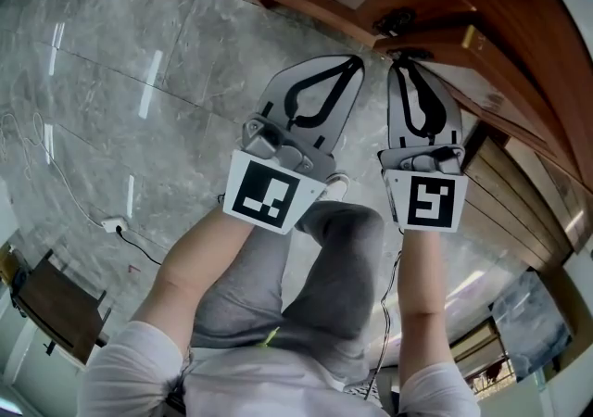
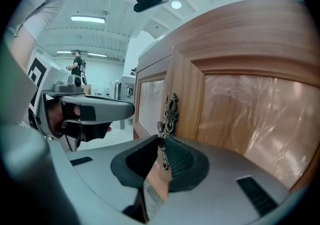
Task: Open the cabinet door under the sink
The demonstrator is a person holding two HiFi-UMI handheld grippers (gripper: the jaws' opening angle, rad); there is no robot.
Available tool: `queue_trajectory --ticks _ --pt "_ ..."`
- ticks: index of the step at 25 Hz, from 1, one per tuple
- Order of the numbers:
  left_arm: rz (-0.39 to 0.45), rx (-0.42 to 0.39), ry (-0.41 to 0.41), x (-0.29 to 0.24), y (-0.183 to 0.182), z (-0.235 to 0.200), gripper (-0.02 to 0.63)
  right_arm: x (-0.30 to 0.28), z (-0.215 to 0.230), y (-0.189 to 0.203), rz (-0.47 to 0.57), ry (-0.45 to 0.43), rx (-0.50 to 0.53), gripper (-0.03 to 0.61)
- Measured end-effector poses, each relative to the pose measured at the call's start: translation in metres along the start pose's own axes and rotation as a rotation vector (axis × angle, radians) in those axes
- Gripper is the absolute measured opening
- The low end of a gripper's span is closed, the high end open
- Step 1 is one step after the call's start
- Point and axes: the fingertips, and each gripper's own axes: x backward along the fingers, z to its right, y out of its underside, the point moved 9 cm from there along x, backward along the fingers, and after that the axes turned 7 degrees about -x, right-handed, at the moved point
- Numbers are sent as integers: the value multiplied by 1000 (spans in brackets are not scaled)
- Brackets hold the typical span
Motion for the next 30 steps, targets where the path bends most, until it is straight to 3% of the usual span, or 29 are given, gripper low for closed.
queue_trajectory --ticks 13,22,30 --pt "17 -5 44 -8 5 12 9 29 -18 8 -36 -38 -8 68" --pt "25 -52 156 -31 5 12 9 40 -20 17 -56 -44 -20 67" --pt "48 -37 248 -40 8 7 8 43 -20 19 -55 -45 -55 67"
